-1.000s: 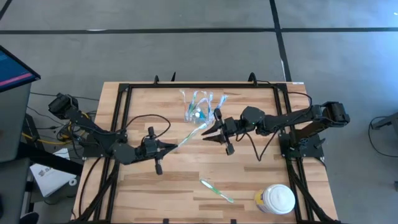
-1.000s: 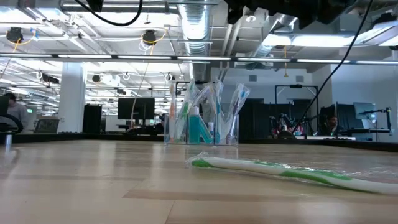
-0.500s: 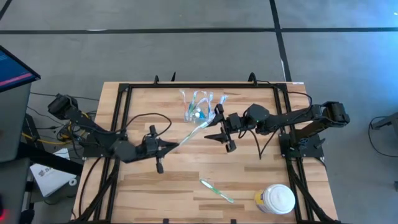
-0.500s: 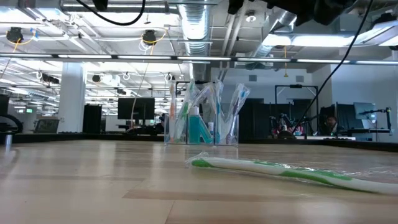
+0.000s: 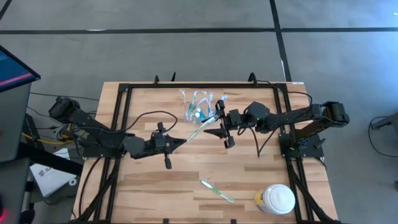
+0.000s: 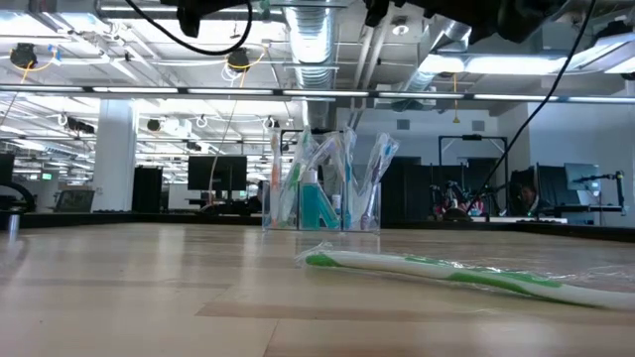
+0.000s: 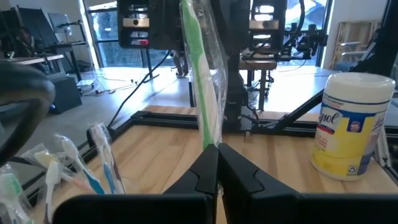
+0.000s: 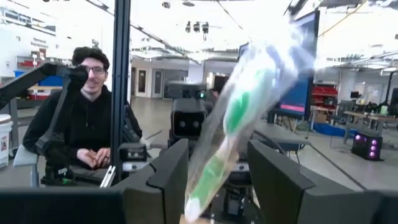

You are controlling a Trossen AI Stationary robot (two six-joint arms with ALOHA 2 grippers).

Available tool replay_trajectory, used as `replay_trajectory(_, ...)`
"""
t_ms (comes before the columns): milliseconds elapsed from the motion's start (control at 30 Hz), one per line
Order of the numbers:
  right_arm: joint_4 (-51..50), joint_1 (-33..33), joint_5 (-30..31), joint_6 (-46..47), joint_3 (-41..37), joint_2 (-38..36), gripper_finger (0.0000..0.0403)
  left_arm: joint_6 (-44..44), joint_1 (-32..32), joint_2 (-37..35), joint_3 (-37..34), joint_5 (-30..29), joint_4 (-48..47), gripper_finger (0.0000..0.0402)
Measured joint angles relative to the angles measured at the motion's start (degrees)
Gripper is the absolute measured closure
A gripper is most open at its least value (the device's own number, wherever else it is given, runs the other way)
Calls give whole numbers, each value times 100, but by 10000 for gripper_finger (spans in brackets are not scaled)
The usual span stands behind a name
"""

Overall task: Pick & Place toothbrushing station
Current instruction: Put the bottom green toothbrush into the transparent organizer

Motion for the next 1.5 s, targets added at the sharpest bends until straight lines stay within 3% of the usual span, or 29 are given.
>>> replay_trajectory(600, 458, 7, -17, 44, 0, 0, 317, 121, 166, 128, 2, 0, 116, 401)
replay_trajectory(900, 418, 7, -18, 41, 0, 2, 390, 124, 203, 172, 2, 13, 190, 402)
replay_trajectory(1500, 313, 7, -17, 39, 0, 2, 397, 120, 200, 172, 2, -4, 175, 395)
